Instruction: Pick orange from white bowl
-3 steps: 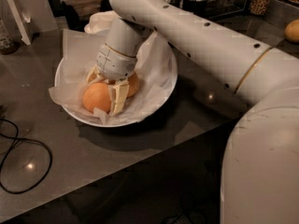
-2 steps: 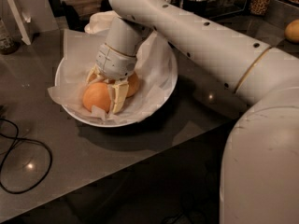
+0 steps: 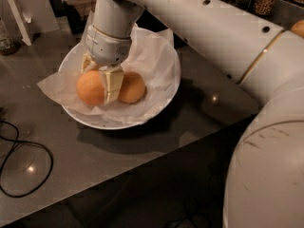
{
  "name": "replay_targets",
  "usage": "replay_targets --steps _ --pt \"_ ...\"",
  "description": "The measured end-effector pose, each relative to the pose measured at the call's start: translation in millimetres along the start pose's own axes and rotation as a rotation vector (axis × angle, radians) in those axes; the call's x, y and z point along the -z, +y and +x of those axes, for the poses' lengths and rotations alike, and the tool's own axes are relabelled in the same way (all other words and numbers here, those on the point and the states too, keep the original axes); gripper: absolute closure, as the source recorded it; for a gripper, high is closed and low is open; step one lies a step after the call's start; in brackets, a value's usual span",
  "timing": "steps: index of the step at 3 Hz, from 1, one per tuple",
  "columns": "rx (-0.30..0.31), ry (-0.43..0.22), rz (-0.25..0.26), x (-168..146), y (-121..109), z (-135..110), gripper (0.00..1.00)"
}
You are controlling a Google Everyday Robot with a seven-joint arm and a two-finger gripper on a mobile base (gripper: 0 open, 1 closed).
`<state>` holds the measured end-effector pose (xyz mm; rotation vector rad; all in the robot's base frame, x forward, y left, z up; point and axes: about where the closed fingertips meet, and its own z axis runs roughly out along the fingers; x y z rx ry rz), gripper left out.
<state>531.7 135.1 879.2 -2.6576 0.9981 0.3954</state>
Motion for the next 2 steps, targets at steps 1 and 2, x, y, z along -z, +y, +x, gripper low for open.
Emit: replay_targets --steps 1,2 --pt "-0.061 0.086 0.040 26.5 1.5 -9.8 1.00" --pt "-0.174 0.126 0.044 41.0 15.5 -5.8 1.00"
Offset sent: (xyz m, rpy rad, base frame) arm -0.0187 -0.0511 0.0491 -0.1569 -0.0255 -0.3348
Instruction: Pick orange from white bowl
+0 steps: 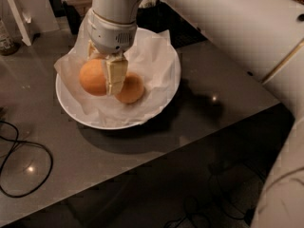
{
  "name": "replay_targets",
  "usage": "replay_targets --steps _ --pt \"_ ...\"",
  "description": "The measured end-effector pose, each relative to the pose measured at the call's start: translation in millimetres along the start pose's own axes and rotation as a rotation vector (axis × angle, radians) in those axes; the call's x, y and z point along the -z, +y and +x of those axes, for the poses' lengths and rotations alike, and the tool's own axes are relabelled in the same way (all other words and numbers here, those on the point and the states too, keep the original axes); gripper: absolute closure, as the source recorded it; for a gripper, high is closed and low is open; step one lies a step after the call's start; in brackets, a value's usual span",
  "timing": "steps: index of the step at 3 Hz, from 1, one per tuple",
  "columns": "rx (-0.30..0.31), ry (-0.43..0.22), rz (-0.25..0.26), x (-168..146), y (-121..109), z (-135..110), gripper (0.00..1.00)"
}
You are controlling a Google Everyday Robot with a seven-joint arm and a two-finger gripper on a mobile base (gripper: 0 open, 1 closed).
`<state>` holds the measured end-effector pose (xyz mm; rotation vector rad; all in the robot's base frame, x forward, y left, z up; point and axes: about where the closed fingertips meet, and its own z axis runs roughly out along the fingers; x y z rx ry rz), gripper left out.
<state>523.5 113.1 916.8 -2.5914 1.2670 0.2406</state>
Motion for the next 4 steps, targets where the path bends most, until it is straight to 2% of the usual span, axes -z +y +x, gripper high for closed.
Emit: replay_targets --steps 1,2,3,4 --pt "-0.180 -0.019 -0.011 -6.6 18.2 19.5 1.00" --pt "-0.180 -0.019 -0.011 -6.7 18.2 19.5 1.00" --pt "-0.153 -0.042 -0.027 -19.8 12.8 17.5 1.00" --pt "-0.093 -0.062 -0.069 -41.8 4.1 6.2 1.00"
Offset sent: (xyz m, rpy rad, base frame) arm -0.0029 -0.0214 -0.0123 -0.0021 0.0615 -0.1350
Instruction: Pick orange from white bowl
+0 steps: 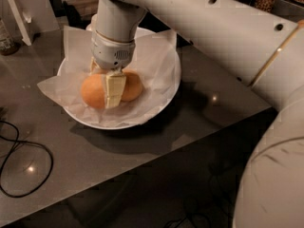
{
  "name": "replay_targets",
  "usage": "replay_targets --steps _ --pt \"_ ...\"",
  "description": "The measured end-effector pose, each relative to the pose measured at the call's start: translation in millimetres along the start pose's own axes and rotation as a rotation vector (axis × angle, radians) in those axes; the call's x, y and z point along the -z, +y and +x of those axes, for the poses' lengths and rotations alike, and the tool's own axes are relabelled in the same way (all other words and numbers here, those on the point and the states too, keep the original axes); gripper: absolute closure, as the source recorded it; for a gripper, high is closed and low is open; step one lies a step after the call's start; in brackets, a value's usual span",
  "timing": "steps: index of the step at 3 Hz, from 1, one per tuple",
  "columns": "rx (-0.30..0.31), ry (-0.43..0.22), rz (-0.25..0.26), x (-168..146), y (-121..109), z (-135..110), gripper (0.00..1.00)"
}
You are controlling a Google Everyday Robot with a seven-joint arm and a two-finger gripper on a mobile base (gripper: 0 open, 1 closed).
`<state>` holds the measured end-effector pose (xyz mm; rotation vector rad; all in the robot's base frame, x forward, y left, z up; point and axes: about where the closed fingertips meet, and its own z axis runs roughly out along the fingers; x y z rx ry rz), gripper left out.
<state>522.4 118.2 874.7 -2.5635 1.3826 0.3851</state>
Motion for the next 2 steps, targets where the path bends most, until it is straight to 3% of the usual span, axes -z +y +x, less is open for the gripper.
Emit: replay_targets --steps 1,2 --pt "0.044 -0.005 -0.042 -19.5 -10.5 -7.9 1.00" --pt "0.044 -0.007 -0.038 -20.5 -11.9 -8.5 0.81"
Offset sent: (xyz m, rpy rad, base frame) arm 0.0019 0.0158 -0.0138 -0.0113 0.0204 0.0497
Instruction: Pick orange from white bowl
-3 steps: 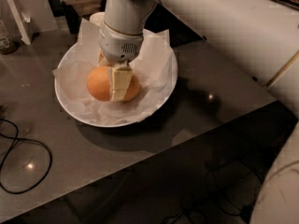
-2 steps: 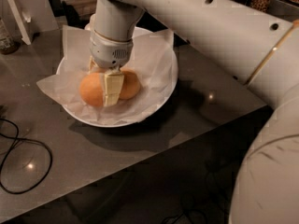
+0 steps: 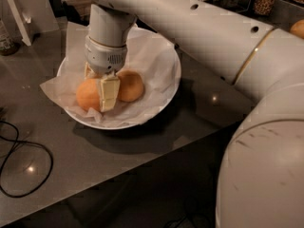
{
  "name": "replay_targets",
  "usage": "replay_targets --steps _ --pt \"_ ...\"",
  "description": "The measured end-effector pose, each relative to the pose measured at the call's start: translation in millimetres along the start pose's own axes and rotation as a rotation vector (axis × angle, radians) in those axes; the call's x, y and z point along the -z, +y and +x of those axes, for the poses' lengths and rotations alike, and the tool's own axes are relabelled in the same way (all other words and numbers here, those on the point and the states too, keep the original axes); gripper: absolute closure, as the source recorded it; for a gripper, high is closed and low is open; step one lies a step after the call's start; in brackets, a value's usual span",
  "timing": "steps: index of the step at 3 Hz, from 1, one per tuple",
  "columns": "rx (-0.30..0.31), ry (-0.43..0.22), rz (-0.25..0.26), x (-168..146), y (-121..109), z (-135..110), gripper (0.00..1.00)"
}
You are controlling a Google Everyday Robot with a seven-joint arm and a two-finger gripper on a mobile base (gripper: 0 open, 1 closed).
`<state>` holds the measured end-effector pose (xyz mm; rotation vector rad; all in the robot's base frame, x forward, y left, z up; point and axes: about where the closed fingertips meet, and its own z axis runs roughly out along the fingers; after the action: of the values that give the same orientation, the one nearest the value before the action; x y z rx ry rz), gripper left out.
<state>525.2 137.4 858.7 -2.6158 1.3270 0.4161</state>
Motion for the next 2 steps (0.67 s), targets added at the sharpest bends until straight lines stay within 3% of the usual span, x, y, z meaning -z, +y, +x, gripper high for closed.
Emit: replay_targets --steps 2 --pt "0.000 0.000 0.000 0.0 0.0 0.0 0.35"
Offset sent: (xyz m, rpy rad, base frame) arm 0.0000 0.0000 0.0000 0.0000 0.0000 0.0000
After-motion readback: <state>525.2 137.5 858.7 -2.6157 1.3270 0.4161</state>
